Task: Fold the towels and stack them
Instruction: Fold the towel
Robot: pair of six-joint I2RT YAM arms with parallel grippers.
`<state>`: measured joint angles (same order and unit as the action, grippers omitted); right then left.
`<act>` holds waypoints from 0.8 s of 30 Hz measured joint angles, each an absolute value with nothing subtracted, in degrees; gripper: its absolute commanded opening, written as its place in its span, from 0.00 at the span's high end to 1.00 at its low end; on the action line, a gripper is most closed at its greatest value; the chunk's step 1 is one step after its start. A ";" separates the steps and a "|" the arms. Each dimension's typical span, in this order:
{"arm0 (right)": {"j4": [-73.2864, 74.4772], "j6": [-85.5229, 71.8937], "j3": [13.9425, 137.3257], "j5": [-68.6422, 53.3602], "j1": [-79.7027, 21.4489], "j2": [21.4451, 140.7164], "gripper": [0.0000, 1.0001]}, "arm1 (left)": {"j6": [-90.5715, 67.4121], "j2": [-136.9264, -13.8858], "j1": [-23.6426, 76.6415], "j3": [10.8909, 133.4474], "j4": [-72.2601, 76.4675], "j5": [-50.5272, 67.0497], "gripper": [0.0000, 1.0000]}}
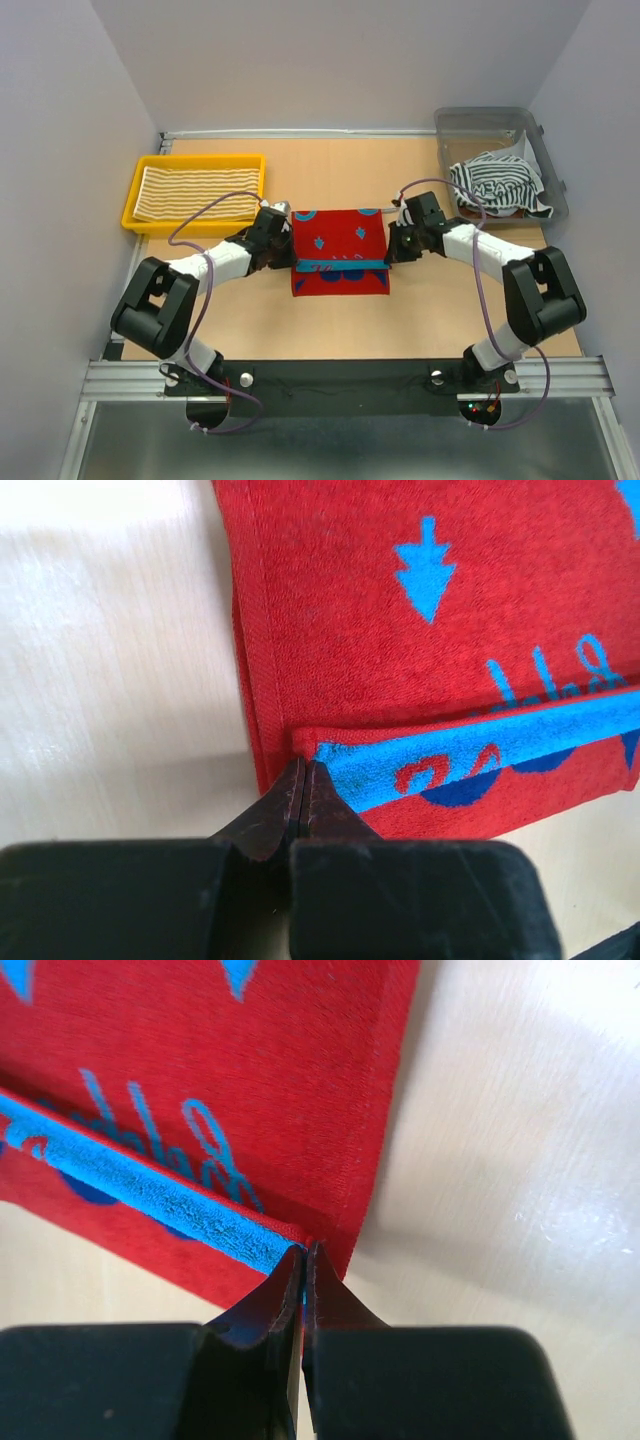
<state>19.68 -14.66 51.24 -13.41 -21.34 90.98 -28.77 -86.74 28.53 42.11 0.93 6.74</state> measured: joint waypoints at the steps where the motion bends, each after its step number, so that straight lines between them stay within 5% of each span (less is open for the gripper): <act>1: 19.75 -14.63 51.29 -13.34 -21.39 89.91 0.99 | -28.60 -86.48 28.53 42.83 0.08 6.35 1.00; 13: 22.94 -15.35 53.95 -14.83 -21.47 81.12 1.00 | -27.27 -76.79 28.51 48.49 -7.05 1.43 1.00; 24: 23.62 -15.90 50.54 -14.74 -22.22 81.73 1.00 | -28.14 -77.28 29.30 41.54 -4.21 4.32 1.00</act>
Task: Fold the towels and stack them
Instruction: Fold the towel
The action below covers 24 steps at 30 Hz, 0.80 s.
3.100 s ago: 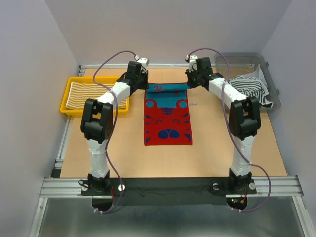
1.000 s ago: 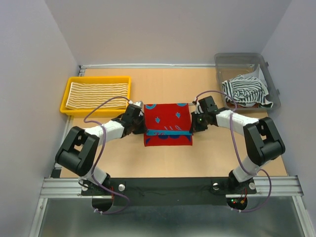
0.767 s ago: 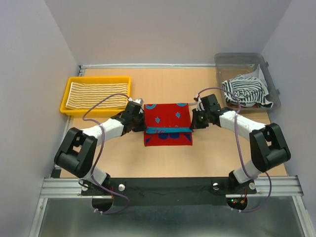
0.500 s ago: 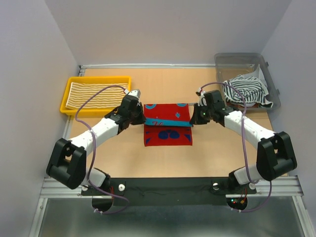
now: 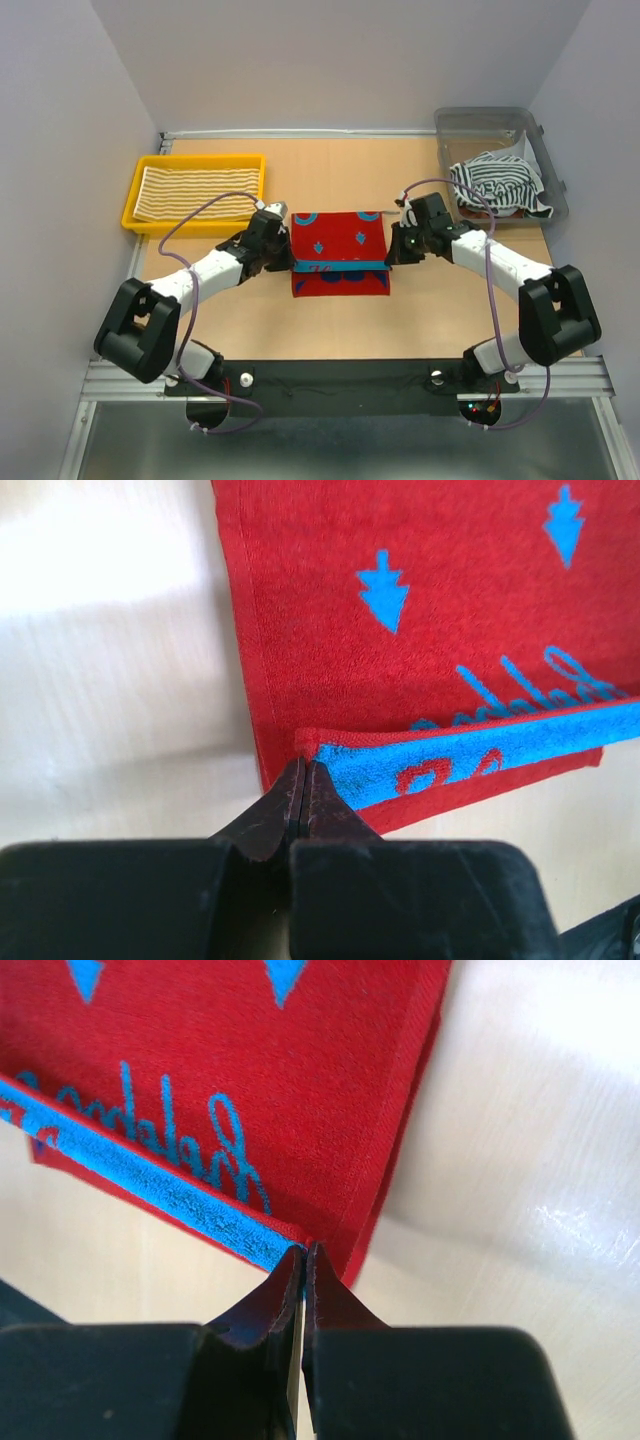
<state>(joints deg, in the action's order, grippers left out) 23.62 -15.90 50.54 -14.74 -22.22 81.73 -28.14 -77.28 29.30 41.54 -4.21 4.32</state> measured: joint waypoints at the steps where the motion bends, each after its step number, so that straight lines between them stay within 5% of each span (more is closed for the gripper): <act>1: 23.53 -15.90 50.13 -14.46 -22.22 82.32 1.00 | -28.38 -78.04 29.56 40.99 -3.53 4.69 1.00; 24: 23.31 -17.98 47.79 -13.54 -22.22 84.16 0.99 | -30.55 -80.25 31.53 38.09 -0.01 4.64 1.00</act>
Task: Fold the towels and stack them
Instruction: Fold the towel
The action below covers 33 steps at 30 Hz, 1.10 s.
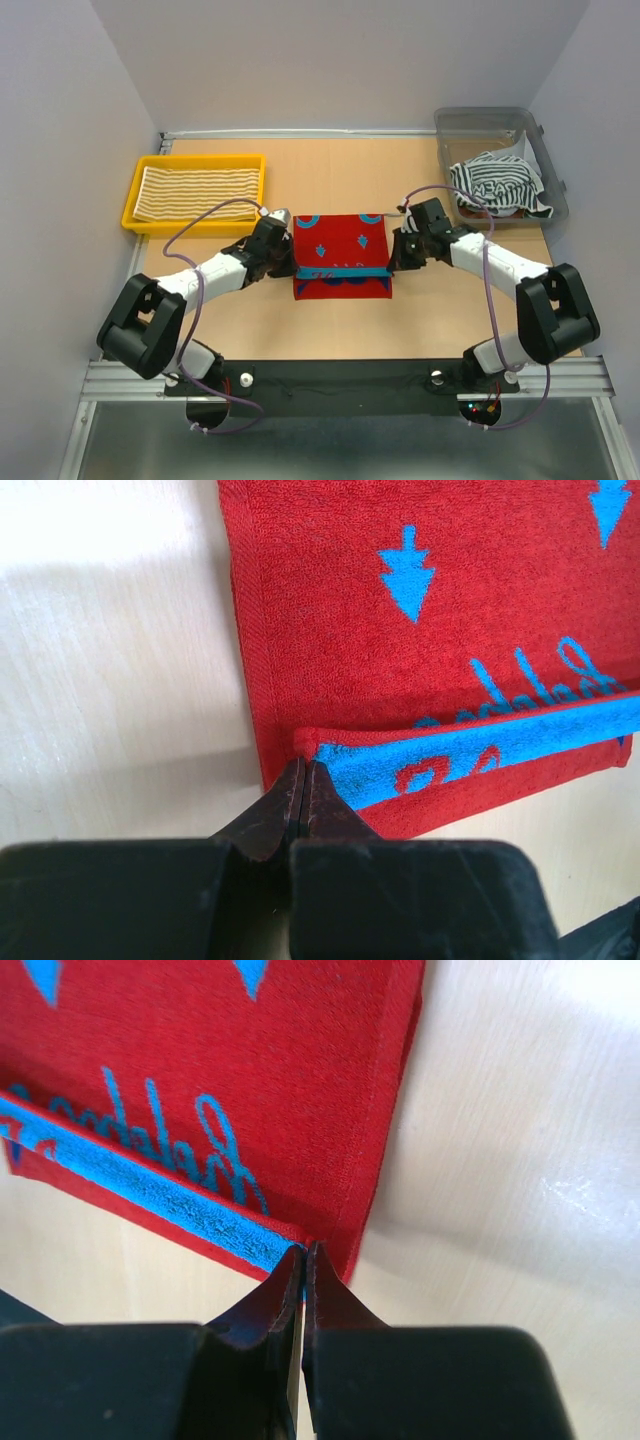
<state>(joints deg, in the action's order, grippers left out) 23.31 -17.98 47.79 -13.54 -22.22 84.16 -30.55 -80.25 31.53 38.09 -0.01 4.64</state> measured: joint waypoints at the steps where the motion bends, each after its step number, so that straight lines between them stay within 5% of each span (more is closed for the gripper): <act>1: 23.33 -18.00 47.86 -13.43 -22.22 83.20 0.99 | -30.55 -79.96 31.55 38.39 -0.62 4.62 1.00; 27: 22.20 -23.46 42.04 -13.78 -22.22 77.47 0.97 | -33.10 -76.09 34.04 35.77 -1.02 3.07 0.99; 29: 21.52 -23.88 41.69 -14.11 -22.22 78.41 0.94 | -33.39 -76.34 34.04 35.14 -0.54 3.05 0.92; 31: 21.26 -24.03 41.08 -14.59 -22.22 78.54 0.79 | -33.63 -76.40 34.04 34.79 -0.12 3.09 0.77; 32: 21.19 -24.16 40.84 -15.00 -22.22 78.50 0.72 | -33.67 -76.36 34.04 34.59 0.16 3.05 0.51; 33: 21.17 -23.88 40.62 -15.18 -22.22 78.35 0.59 | -33.65 -76.29 34.04 34.41 0.03 2.81 0.43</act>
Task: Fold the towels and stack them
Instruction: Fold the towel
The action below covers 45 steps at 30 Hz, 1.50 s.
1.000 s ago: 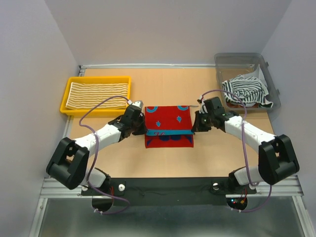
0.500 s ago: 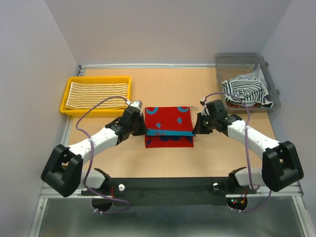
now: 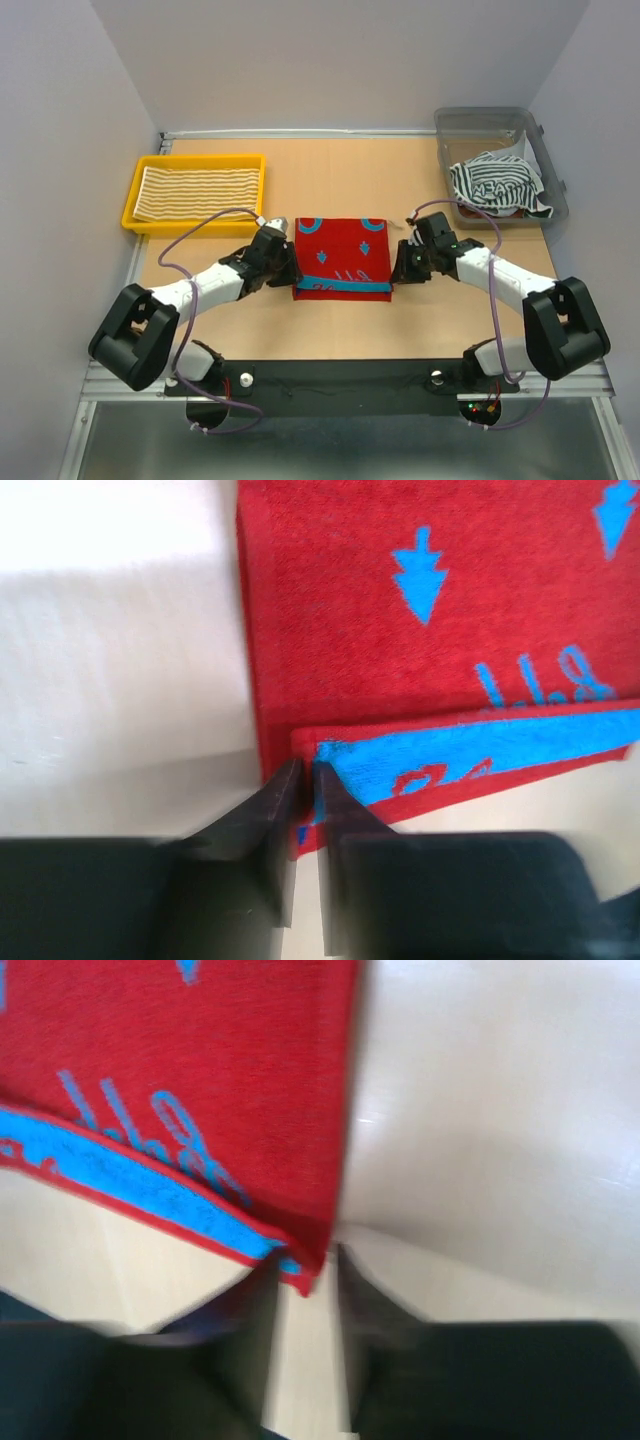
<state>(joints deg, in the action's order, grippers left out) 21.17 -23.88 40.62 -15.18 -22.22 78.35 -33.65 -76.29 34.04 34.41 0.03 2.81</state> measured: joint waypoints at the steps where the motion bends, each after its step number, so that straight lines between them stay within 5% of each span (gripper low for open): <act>1: 21.37 -23.88 40.34 -15.75 -22.20 77.93 0.55 | -33.76 -76.18 34.02 34.22 -0.12 2.66 0.37; 3: 22.04 -23.73 40.10 -16.12 -22.17 77.06 0.45 | -33.93 -74.83 33.95 33.32 -1.39 2.48 0.27; 6: 23.22 -22.96 40.05 -18.33 -22.59 73.56 0.39 | -34.37 -70.00 34.04 32.05 -3.75 2.35 0.25; 12: 26.24 -19.33 45.47 -18.94 -27.79 73.03 0.39 | -35.00 -55.57 34.04 31.64 -6.90 0.78 0.25; 19: 26.11 -16.01 52.16 -18.26 -33.32 83.05 0.50 | -34.79 -55.61 34.02 34.46 -9.52 -2.85 0.25; 21: 25.58 -16.23 52.25 -17.32 -34.81 84.99 0.58 | -34.83 -57.71 34.04 34.57 -9.19 -2.85 0.35; 33: 21.37 -22.15 46.57 -7.81 -35.66 85.08 0.60 | -36.60 -71.46 36.12 33.67 -2.85 0.93 0.56; 40: 19.92 -25.85 41.23 -3.60 -34.59 82.28 0.61 | -39.07 -75.72 37.06 30.15 2.46 1.91 0.56; 45: 21.19 -25.43 41.60 -1.43 -32.99 78.24 0.61 | -39.83 -74.28 37.06 29.89 2.48 0.34 0.41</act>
